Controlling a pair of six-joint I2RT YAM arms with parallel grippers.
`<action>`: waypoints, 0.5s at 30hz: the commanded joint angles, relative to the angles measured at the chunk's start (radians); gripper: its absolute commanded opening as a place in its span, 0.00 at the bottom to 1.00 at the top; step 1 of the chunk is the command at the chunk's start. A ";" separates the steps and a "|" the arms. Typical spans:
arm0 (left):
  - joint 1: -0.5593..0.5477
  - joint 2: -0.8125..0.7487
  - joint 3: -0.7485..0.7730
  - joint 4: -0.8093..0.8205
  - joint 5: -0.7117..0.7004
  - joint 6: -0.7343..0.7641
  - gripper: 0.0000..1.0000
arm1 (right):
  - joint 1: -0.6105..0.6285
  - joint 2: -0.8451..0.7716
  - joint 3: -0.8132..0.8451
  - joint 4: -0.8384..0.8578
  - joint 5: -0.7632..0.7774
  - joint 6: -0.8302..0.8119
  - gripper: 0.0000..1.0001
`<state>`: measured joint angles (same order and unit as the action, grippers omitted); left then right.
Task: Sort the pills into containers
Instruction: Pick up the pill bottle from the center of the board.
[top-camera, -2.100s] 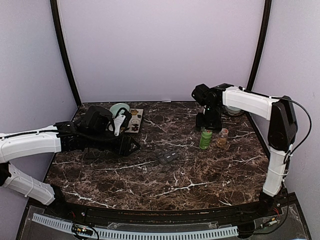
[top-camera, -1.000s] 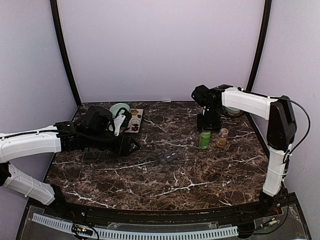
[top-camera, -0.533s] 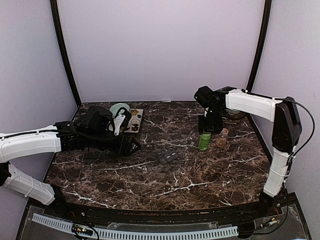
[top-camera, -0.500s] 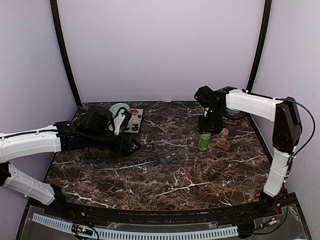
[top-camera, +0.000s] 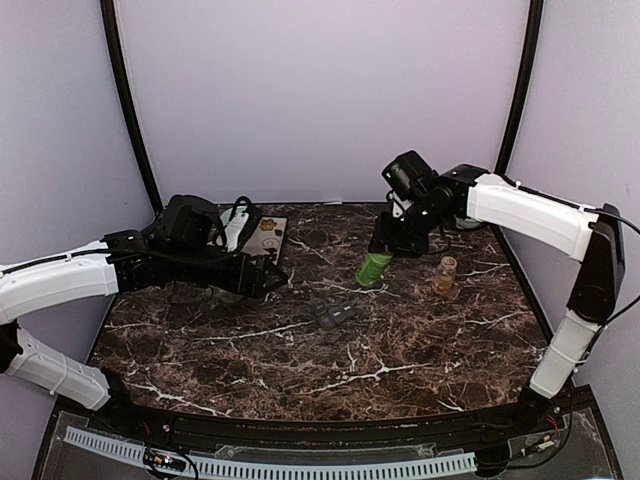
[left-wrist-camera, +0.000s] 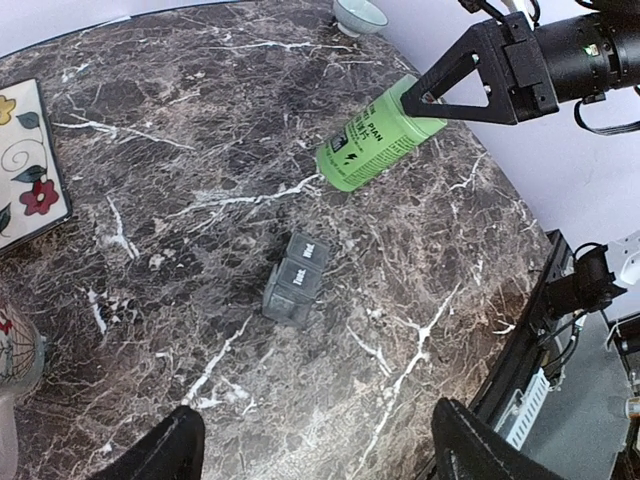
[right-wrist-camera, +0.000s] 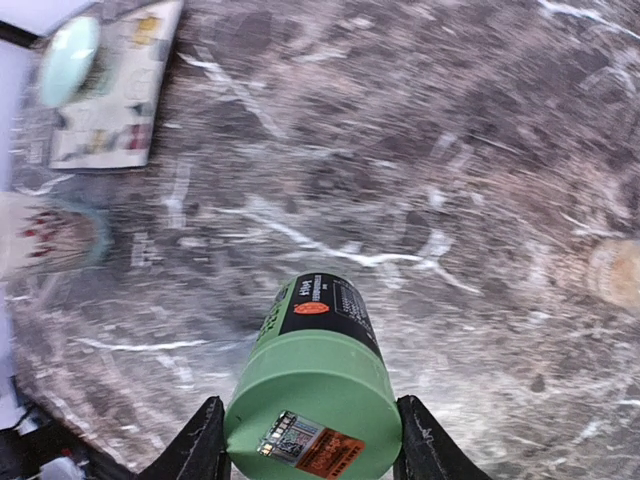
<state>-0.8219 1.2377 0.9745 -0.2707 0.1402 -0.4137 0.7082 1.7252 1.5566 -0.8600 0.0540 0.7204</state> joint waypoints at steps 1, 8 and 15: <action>0.036 -0.015 0.036 0.024 0.114 -0.034 0.82 | 0.036 -0.109 -0.028 0.183 -0.106 0.056 0.00; 0.127 -0.018 0.033 0.152 0.346 -0.144 0.83 | 0.064 -0.250 -0.142 0.423 -0.220 0.143 0.00; 0.179 0.003 0.038 0.337 0.532 -0.298 0.83 | 0.101 -0.323 -0.230 0.619 -0.299 0.215 0.00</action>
<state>-0.6628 1.2381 0.9852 -0.0834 0.5186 -0.6037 0.7834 1.4387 1.3590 -0.4397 -0.1741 0.8780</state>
